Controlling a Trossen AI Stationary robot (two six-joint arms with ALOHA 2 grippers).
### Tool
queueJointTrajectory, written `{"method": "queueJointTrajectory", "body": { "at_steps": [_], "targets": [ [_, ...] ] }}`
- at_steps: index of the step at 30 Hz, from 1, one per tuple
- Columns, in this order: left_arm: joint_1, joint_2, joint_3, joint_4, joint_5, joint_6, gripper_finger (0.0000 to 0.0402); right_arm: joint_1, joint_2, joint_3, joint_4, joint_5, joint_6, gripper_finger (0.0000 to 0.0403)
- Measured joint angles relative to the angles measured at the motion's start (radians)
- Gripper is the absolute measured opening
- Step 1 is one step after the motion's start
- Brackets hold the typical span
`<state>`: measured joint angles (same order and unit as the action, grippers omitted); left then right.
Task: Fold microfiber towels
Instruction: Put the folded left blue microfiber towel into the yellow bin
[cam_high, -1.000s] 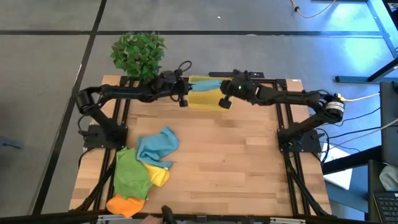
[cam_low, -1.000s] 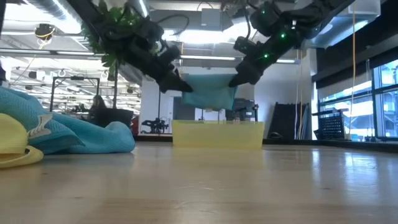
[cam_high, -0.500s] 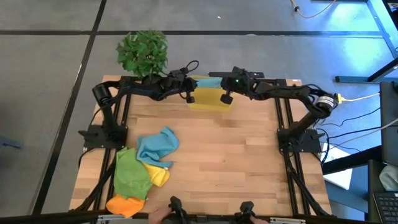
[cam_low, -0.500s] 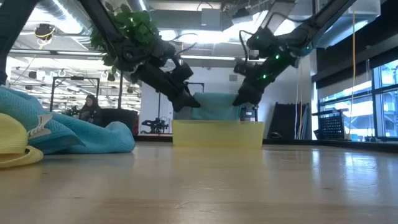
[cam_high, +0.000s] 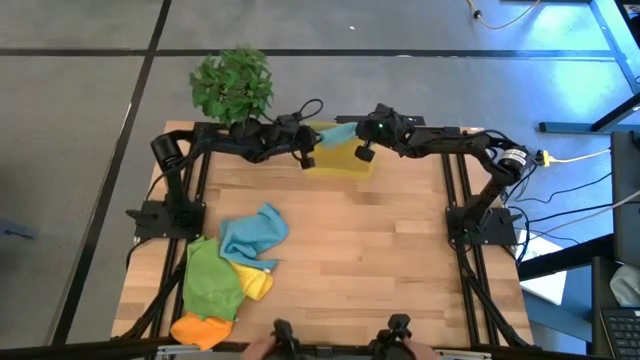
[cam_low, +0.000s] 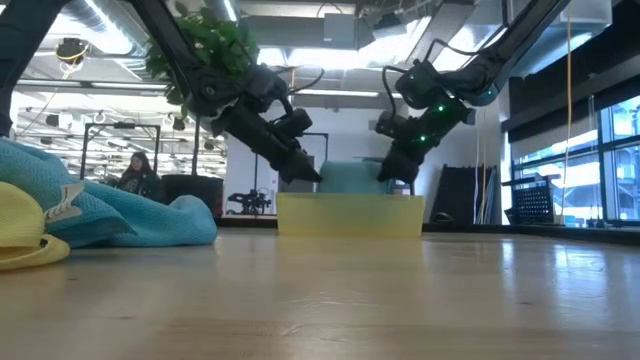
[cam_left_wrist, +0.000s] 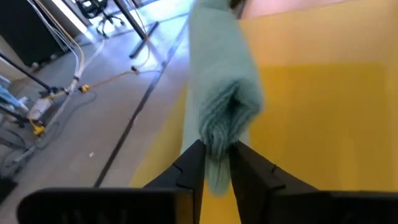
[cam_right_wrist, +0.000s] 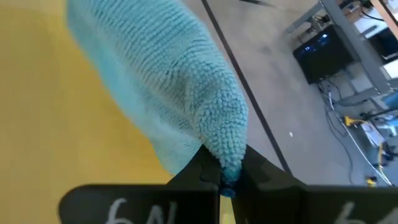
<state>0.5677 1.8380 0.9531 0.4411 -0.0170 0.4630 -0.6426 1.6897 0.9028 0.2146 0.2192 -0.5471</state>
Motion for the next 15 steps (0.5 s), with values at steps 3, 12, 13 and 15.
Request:
{"method": "queueJointTrajectory", "body": {
  "at_steps": [3,12,13,15],
  "targets": [
    [-0.023,-0.007,0.0,-0.005,-0.019,0.0,0.0078,0.0,0.0,0.0,0.002,0.013,-0.014,0.0011],
    [-0.111,-0.044,0.001,-0.028,-0.056,-0.017,0.0083,0.0,0.0,0.0,0.012,0.009,-0.017,0.0011],
    [-0.121,-0.053,0.001,-0.042,-0.055,-0.017,0.0083,0.0,0.0,0.0,0.011,0.008,-0.018,0.0011],
    [-0.144,-0.06,0.0,-0.029,-0.079,-0.021,0.0083,0.001,0.0,0.0,0.008,-0.002,-0.019,0.0011]
  ]
}}
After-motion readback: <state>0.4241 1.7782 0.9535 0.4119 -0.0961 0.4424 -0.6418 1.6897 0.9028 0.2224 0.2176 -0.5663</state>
